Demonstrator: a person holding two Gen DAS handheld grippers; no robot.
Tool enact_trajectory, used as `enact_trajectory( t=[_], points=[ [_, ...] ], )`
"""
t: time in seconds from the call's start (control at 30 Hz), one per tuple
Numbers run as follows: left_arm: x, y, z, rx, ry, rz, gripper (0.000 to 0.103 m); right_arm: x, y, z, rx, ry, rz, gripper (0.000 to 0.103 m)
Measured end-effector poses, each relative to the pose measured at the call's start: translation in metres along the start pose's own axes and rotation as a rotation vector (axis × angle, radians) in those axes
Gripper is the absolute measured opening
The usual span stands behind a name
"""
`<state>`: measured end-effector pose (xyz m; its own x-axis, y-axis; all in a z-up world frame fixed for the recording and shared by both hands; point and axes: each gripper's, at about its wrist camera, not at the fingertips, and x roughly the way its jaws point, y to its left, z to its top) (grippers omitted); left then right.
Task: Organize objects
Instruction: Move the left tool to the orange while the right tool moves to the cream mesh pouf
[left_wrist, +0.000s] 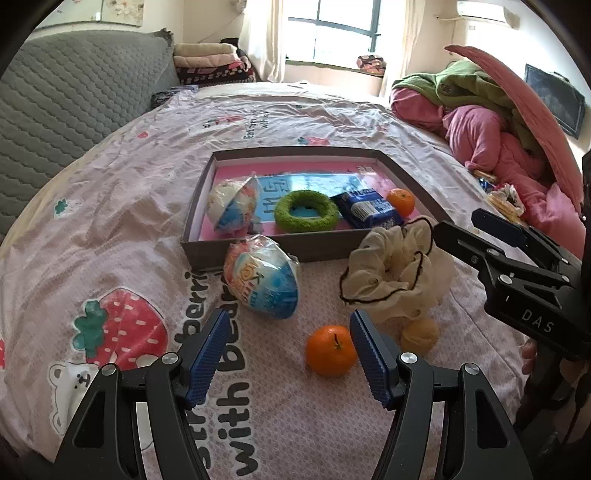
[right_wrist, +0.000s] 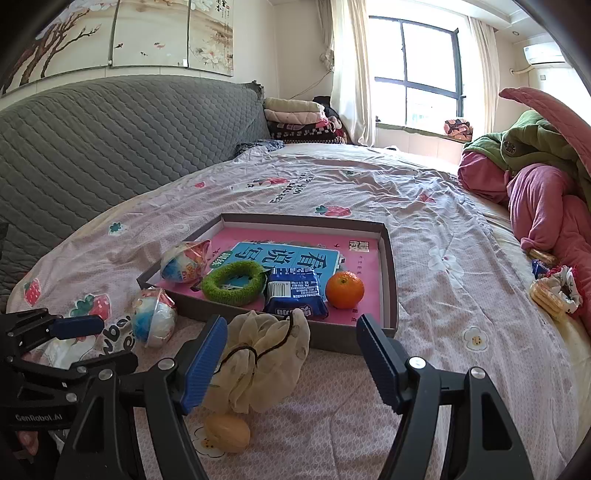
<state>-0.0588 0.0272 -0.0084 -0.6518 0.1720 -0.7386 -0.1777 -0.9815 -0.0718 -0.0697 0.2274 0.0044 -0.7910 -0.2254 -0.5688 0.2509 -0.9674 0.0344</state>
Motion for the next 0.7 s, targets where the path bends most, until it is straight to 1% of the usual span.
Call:
enact_trajectory(
  t=[0.7],
  points=[
    [0.0045, -0.0082, -0.0104, 0.016, 0.036, -0.017, 0.069, 0.0011, 0.0007, -0.0036, 0.005, 0.026, 0.000, 0.072]
  ],
)
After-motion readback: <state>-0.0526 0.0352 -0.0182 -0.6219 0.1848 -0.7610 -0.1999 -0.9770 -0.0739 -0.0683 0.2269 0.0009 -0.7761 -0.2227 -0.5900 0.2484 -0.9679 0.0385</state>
